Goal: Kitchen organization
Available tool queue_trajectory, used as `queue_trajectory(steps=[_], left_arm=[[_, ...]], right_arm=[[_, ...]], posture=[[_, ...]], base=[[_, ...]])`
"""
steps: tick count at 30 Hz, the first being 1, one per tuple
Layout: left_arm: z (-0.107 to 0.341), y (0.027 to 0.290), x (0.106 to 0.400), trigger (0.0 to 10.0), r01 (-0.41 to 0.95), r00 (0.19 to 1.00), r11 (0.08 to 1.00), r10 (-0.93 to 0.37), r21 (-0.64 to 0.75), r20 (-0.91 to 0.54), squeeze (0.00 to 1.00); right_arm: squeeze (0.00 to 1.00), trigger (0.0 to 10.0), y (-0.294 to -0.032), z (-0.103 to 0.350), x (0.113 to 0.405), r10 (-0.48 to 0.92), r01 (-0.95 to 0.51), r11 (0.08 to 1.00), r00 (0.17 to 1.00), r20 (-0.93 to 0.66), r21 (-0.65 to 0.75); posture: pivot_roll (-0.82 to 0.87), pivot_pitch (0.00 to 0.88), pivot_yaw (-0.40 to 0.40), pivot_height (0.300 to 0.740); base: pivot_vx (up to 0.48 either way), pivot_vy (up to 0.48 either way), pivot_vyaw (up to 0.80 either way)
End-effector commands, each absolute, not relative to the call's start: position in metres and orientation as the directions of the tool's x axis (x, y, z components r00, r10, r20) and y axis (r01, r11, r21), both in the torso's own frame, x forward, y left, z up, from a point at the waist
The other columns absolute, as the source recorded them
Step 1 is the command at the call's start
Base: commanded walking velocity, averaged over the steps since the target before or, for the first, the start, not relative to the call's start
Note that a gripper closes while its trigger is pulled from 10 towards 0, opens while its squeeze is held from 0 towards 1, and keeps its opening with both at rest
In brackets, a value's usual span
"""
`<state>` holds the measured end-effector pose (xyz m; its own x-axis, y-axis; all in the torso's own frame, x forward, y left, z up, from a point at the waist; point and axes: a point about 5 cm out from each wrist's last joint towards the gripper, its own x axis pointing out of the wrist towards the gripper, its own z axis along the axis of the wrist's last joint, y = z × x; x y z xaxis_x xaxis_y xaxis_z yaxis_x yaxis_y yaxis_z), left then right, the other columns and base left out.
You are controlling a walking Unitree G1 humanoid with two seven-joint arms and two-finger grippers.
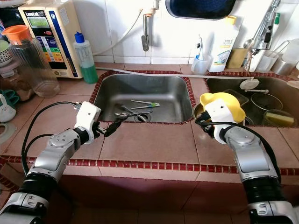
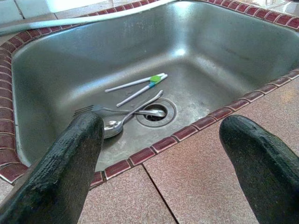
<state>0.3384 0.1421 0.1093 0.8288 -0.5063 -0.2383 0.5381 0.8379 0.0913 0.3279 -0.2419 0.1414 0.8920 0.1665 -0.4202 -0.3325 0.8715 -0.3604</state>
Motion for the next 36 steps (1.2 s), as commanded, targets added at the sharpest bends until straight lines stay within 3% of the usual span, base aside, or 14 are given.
queue_trajectory(steps=[1,23,36], left_arm=[[0.112,0.141,0.341,10.0,0.540,0.830,0.836,-0.509,0.100,-0.230,0.00],[0.117,0.134,0.343,10.0,0.504,0.855,0.860,-0.485,0.076,-0.183,0.00],[0.136,0.129,0.352,10.0,0.456,0.888,0.889,-0.452,0.046,-0.083,0.00]], right_arm=[[0.00,0.0,-0.237,0.147,0.330,0.186,-0.334,0.874,0.901,-0.391,-0.354],[0.00,0.0,-0.231,0.180,0.331,0.131,-0.184,0.922,0.976,-0.171,-0.341],[0.00,0.0,-0.221,0.211,0.328,0.089,-0.054,0.931,0.993,0.079,-0.362]], posture=[[0.08,0.000,0.029,0.740],[0.08,0.000,0.022,0.740],[0.07,0.000,0.022,0.740]], base=[[0.000,0.000,0.00],[0.000,0.000,0.00],[0.000,0.000,0.00]])
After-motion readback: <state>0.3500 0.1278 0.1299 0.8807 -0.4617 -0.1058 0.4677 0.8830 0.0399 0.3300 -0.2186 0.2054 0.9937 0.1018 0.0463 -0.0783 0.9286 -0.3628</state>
